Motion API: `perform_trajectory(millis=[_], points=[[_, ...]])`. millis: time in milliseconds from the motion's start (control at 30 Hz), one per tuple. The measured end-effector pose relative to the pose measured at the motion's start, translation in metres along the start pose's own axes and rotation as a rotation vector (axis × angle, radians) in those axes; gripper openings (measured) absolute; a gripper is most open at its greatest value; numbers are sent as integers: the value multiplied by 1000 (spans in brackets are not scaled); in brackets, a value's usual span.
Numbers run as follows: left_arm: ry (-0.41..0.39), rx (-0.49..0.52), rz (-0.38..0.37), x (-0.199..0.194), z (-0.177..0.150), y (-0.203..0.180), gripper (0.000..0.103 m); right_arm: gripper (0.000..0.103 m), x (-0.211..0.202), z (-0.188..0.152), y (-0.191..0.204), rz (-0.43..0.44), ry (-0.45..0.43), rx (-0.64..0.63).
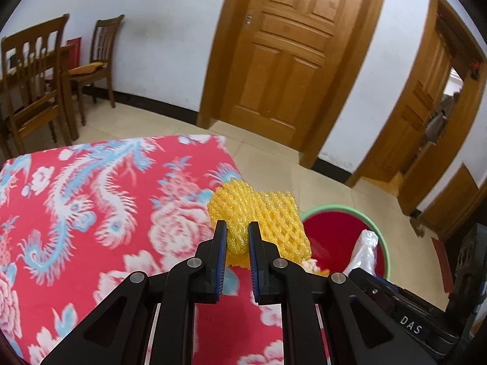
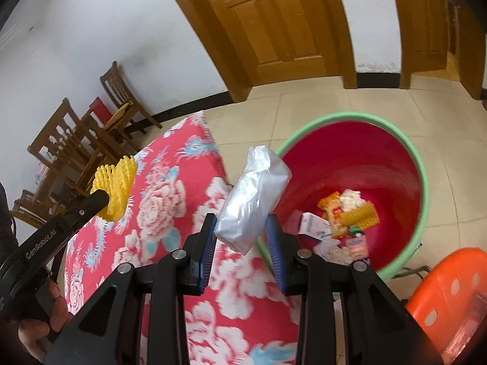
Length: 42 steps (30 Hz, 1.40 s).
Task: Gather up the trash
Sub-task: 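Carry the yellow net and plastic bag over the bucket with both tools, then open the left tool to drop the net while the right tool drops the plastic bag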
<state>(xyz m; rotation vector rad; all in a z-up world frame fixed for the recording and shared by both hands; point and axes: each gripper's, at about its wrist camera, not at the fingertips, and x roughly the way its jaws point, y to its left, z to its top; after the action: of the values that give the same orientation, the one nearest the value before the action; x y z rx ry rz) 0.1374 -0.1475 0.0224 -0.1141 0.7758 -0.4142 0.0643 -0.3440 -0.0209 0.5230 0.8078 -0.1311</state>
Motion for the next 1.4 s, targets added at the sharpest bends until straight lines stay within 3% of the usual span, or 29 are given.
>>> perform_trajectory(millis=[533, 1167, 1267, 1333, 1400], points=[[129, 132, -56, 46, -36, -69, 13, 36, -1, -13, -70, -49, 22, 113], [222, 212, -69, 91, -53, -102, 16, 40, 17, -15, -114, -80, 61, 205], [236, 208, -78, 93, -53, -102, 21, 45, 16, -15, -115, -75, 57, 212], [236, 203, -83, 92, -53, -101, 33, 45, 14, -15, -115, -73, 52, 214], [229, 205, -82, 90, -53, -101, 37, 46, 12, -15, -115, -72, 49, 214]])
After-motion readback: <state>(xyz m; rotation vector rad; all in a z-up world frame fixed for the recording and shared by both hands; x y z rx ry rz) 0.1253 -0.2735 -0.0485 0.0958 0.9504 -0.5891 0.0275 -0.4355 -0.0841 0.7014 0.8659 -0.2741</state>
